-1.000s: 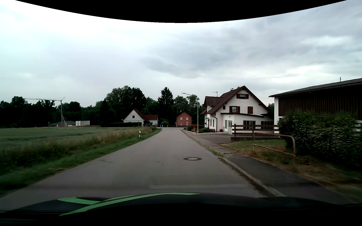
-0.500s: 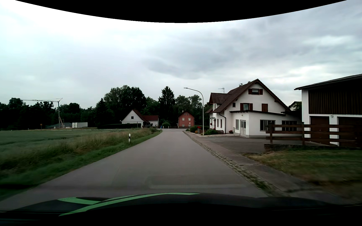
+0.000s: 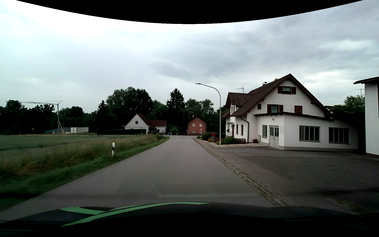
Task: Follow the waypoints while adhering to traffic rules and regulations
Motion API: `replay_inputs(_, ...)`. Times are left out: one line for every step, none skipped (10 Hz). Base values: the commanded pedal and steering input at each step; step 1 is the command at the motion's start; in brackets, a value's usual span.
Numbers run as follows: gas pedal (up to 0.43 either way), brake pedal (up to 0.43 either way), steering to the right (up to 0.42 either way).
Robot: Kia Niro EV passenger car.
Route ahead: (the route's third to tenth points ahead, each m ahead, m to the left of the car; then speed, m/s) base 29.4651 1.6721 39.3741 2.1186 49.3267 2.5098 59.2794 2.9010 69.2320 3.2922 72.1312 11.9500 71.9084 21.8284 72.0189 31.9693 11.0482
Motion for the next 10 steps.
replay_inputs(0.0,0.0,-0.004)
replay_inputs(0.0,0.0,-0.004)
replay_inputs(0.0,0.0,-0.005)
replay_inputs(0.0,0.03,-0.005)
replay_inputs(0.0,0.018,-0.005)
replay_inputs(0.0,0.03,-0.005)
replay_inputs(0.0,0.037,-0.005)
replay_inputs(0.0,0.049,-0.004)
replay_inputs(0.0,0.049,0.0)
replay_inputs(0.0,0.055,0.002)
